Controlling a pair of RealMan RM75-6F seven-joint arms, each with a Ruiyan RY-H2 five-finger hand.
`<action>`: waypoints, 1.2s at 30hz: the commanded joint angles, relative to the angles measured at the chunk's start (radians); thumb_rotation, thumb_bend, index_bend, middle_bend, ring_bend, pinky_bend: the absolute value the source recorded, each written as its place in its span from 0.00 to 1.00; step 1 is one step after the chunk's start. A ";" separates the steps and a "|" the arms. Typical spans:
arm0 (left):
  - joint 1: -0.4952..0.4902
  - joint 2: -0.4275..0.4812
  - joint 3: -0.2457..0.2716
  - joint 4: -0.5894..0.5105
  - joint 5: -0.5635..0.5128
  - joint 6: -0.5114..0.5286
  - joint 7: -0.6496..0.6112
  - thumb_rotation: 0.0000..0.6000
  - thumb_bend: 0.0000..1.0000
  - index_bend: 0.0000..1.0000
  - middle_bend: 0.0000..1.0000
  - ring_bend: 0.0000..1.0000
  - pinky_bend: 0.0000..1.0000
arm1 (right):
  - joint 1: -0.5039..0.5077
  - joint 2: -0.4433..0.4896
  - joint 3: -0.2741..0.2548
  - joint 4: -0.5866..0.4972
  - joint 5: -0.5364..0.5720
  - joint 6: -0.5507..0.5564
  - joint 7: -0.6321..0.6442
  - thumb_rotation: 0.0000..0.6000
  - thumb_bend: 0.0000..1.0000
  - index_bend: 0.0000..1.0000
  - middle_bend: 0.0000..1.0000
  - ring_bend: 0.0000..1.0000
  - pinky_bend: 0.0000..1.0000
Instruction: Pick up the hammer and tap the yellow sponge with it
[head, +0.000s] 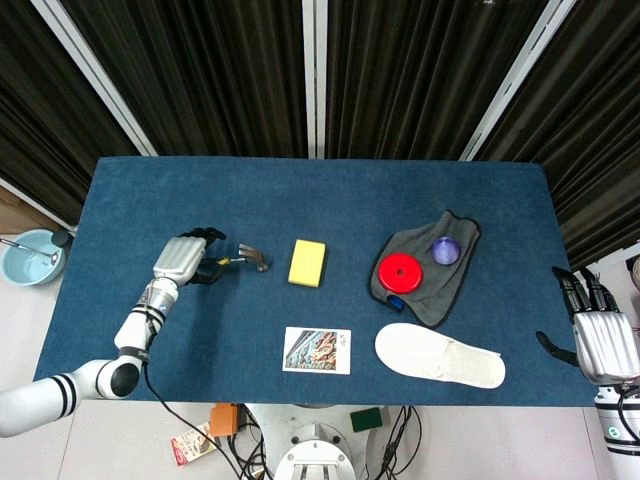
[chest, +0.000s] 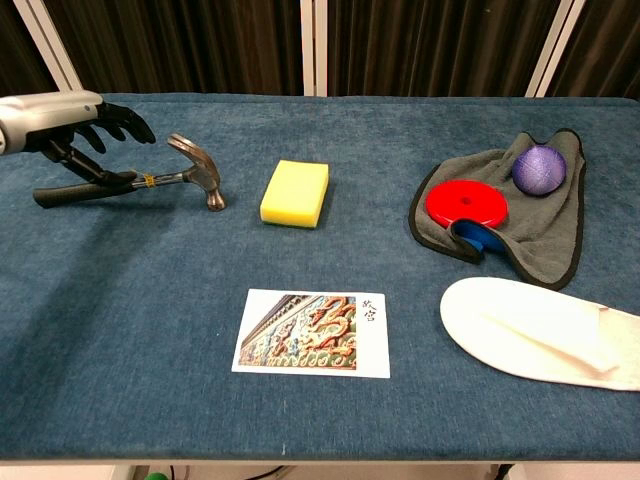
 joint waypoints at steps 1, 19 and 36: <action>-0.025 -0.031 0.000 0.021 -0.054 0.007 0.037 0.74 0.31 0.27 0.19 0.16 0.23 | 0.001 -0.002 0.000 0.001 0.004 -0.003 0.000 1.00 0.18 0.02 0.11 0.02 0.20; -0.091 -0.134 0.042 0.083 -0.135 0.066 0.174 0.96 0.35 0.31 0.32 0.26 0.39 | -0.005 -0.015 -0.005 0.017 0.017 -0.010 0.017 1.00 0.18 0.02 0.11 0.02 0.20; -0.113 -0.158 0.056 0.106 -0.146 0.061 0.191 0.96 0.36 0.43 0.41 0.33 0.43 | -0.012 -0.029 -0.008 0.043 0.026 -0.010 0.043 1.00 0.19 0.02 0.11 0.02 0.20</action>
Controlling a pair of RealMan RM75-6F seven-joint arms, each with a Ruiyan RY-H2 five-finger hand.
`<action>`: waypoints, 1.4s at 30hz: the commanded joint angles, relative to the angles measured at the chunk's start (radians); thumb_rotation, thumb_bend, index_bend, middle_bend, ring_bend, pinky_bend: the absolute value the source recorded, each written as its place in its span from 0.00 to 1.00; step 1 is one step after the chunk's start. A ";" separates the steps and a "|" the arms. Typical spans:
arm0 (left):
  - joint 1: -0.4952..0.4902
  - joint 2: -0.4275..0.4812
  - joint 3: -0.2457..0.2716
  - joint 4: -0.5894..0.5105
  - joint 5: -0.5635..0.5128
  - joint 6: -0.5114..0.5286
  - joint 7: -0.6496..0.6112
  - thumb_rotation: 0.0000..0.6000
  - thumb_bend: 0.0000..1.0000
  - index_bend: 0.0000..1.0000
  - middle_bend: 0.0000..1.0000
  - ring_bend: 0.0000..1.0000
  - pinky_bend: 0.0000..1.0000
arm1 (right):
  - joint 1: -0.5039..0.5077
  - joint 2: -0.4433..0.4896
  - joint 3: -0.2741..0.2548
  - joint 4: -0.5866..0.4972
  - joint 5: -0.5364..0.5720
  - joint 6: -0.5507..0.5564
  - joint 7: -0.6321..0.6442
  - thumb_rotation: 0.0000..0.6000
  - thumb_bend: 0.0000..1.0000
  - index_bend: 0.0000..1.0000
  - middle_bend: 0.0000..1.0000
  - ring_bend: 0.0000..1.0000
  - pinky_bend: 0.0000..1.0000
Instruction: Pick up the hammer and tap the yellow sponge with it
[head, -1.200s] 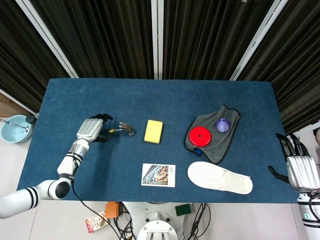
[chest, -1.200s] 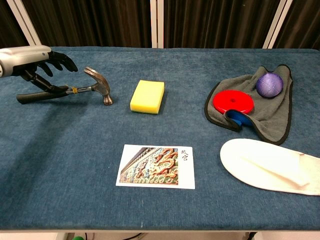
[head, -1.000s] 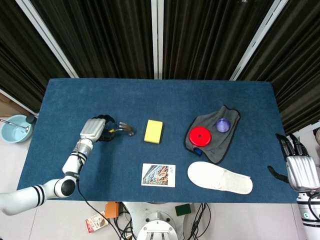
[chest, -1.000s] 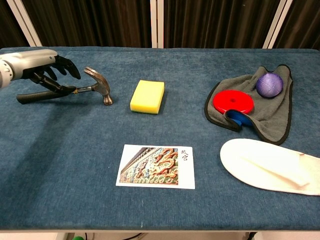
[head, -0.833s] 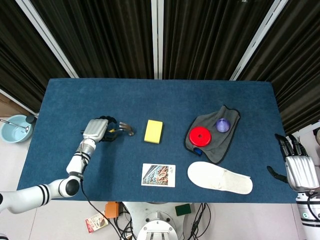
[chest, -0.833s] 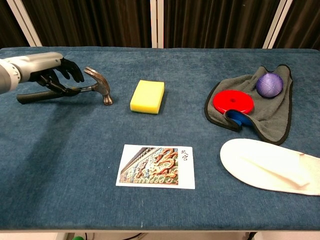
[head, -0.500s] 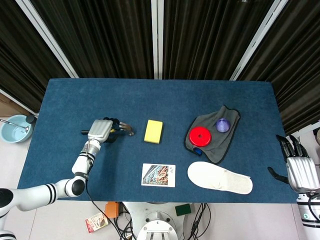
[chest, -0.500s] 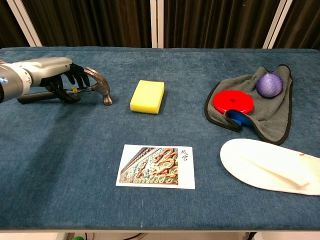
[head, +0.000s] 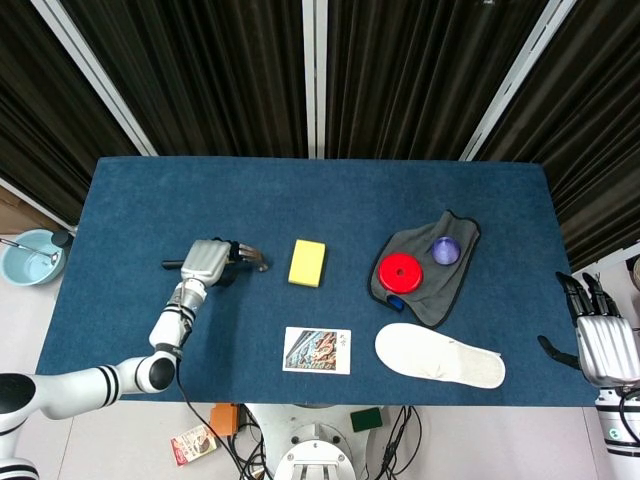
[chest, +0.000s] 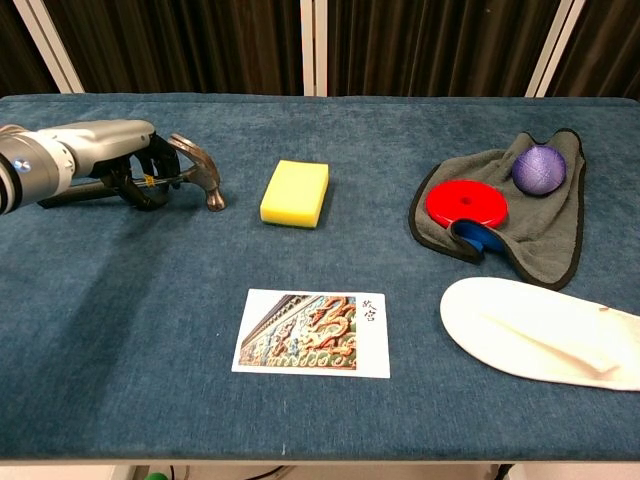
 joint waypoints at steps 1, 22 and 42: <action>-0.003 -0.004 0.003 0.006 0.000 -0.004 0.000 0.96 0.36 0.43 0.41 0.33 0.43 | 0.000 -0.001 0.000 0.002 -0.001 0.000 0.001 1.00 0.18 0.02 0.11 0.02 0.20; -0.012 -0.011 0.012 0.019 0.012 -0.014 -0.012 0.90 0.53 0.45 0.45 0.35 0.43 | 0.002 -0.003 0.002 0.004 0.005 -0.008 0.001 1.00 0.18 0.02 0.12 0.02 0.20; 0.004 -0.021 0.016 0.058 0.090 0.007 -0.072 1.00 0.64 0.59 0.61 0.50 0.56 | -0.002 0.000 -0.001 0.000 0.008 -0.010 0.000 1.00 0.19 0.02 0.12 0.02 0.20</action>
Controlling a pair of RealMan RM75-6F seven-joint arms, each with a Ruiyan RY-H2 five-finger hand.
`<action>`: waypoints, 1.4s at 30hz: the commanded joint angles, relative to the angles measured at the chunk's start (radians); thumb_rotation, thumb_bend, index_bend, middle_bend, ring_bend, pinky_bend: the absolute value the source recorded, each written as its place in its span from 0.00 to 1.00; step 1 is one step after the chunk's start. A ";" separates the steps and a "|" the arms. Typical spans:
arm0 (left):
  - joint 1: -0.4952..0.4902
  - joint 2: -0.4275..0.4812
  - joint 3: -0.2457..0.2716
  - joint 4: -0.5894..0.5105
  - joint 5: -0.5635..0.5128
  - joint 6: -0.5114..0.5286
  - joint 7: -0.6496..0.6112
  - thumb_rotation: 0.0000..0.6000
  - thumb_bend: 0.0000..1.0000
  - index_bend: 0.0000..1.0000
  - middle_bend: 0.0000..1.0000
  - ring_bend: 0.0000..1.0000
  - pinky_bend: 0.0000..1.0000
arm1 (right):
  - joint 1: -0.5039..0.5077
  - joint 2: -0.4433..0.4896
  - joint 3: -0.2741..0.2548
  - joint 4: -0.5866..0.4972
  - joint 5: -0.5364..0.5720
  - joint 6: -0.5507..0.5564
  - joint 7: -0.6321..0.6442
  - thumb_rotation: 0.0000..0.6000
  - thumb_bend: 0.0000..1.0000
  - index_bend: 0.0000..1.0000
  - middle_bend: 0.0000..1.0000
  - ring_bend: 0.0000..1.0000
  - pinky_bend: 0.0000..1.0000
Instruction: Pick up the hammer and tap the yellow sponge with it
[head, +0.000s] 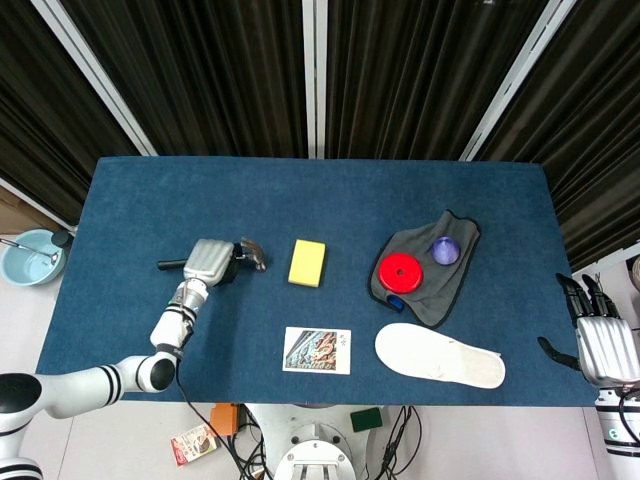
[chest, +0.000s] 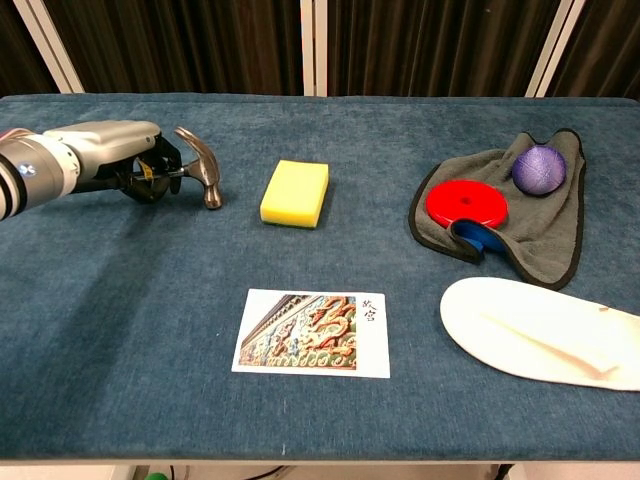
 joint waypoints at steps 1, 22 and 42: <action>0.007 0.000 -0.002 0.009 0.023 0.003 -0.027 1.00 0.64 0.60 0.62 0.51 0.57 | 0.000 0.001 0.000 -0.001 0.000 0.000 -0.001 1.00 0.18 0.02 0.12 0.02 0.20; 0.034 -0.047 -0.015 0.116 0.512 0.211 -0.601 1.00 0.82 0.86 0.88 0.86 1.00 | -0.009 0.016 -0.002 -0.034 -0.008 0.015 -0.028 1.00 0.19 0.02 0.13 0.02 0.20; -0.070 -0.188 0.010 0.306 0.517 0.046 -0.437 1.00 0.85 0.89 0.90 0.91 1.00 | -0.015 0.020 -0.004 -0.038 0.003 0.010 -0.031 1.00 0.18 0.03 0.13 0.02 0.21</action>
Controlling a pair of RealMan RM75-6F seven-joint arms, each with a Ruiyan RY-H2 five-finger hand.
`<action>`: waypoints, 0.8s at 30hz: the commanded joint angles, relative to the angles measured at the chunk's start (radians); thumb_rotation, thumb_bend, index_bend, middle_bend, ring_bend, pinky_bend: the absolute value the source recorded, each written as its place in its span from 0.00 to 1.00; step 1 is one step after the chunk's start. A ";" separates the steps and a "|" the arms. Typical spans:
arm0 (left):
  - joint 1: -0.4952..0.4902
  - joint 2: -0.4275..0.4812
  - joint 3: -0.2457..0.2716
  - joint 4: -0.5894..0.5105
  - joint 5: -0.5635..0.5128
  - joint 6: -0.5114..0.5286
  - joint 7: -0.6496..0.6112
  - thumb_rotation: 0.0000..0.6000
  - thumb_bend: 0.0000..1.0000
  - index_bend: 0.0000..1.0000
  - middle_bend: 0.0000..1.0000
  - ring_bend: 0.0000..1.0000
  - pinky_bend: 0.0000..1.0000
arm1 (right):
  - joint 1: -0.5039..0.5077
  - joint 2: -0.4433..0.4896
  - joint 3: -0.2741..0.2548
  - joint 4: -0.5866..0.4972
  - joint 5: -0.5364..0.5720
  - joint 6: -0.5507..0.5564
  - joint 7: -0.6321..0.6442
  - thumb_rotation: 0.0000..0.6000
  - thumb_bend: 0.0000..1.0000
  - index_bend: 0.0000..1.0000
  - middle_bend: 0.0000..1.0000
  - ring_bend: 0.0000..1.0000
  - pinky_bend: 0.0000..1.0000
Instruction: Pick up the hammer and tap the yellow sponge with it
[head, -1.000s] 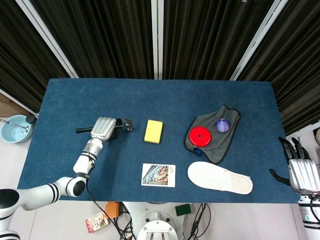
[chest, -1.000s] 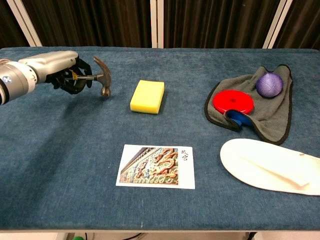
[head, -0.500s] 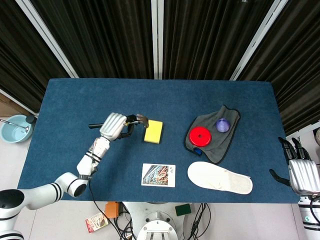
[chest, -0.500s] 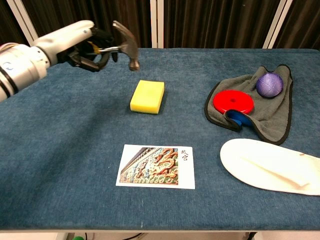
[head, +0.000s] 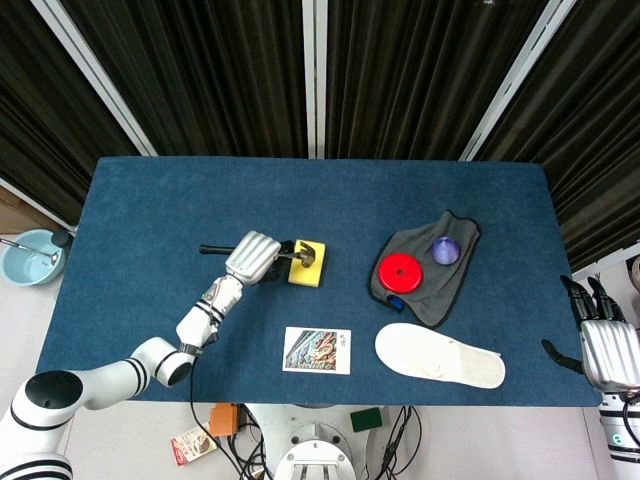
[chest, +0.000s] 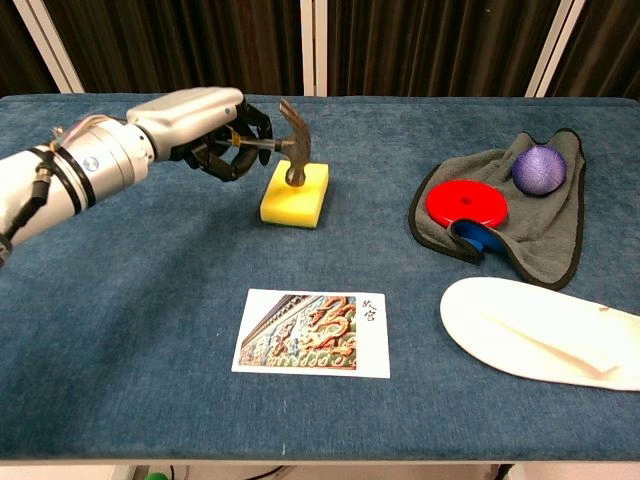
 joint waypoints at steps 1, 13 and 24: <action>-0.013 -0.030 0.006 0.041 -0.025 -0.044 0.050 1.00 0.85 0.89 0.90 0.91 1.00 | 0.001 -0.001 0.000 0.002 0.002 -0.004 0.000 1.00 0.18 0.03 0.14 0.02 0.21; 0.025 0.007 -0.047 -0.048 0.012 0.124 -0.042 1.00 0.86 0.89 0.90 0.92 1.00 | -0.002 -0.002 0.005 0.013 -0.002 0.008 0.015 1.00 0.18 0.03 0.14 0.02 0.21; -0.005 -0.108 0.016 0.129 0.016 0.019 0.004 1.00 0.86 0.89 0.90 0.91 1.00 | -0.006 -0.008 0.000 0.025 0.011 -0.004 0.024 1.00 0.18 0.03 0.14 0.02 0.21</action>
